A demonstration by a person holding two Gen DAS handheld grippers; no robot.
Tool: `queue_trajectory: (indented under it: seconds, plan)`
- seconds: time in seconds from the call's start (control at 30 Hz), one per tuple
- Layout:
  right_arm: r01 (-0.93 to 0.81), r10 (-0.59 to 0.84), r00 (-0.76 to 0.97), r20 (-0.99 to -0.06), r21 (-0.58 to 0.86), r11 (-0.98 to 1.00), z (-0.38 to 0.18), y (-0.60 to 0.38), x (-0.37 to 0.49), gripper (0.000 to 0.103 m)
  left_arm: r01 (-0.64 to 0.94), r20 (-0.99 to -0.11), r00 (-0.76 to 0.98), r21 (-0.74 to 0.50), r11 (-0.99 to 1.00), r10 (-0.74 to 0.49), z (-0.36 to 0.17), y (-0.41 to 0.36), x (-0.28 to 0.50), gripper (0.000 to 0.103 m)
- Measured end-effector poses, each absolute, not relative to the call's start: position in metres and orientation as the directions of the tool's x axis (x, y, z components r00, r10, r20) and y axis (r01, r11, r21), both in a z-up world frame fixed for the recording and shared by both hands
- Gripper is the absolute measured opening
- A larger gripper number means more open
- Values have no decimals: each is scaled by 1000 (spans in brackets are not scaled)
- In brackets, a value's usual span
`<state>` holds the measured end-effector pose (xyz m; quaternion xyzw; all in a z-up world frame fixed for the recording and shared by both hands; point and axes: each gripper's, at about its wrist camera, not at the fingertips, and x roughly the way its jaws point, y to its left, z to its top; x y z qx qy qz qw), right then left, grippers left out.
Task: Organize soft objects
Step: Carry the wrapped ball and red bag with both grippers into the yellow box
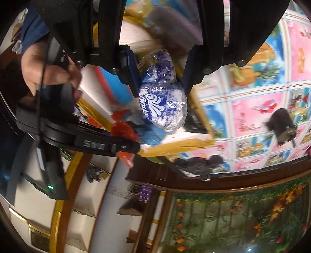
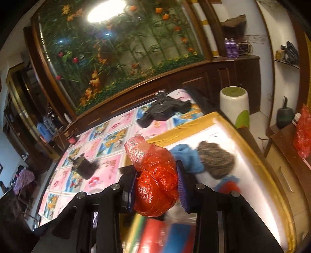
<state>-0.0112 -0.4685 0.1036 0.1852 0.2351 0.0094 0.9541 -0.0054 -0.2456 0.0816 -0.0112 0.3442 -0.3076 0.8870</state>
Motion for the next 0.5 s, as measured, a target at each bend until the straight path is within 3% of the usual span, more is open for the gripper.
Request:
queue_trajectory:
  seconds: [0.23, 0.5]
  plan:
    - [168, 29, 876, -482, 361, 917, 97, -497, -31, 35, 637, -632, 519, -163, 754, -575, 73, -298, -32, 40]
    - [262, -14, 811, -585, 341, 903, 96, -501, -21, 35, 637, -654, 505, -157, 754, -563, 67, -315, -22, 40]
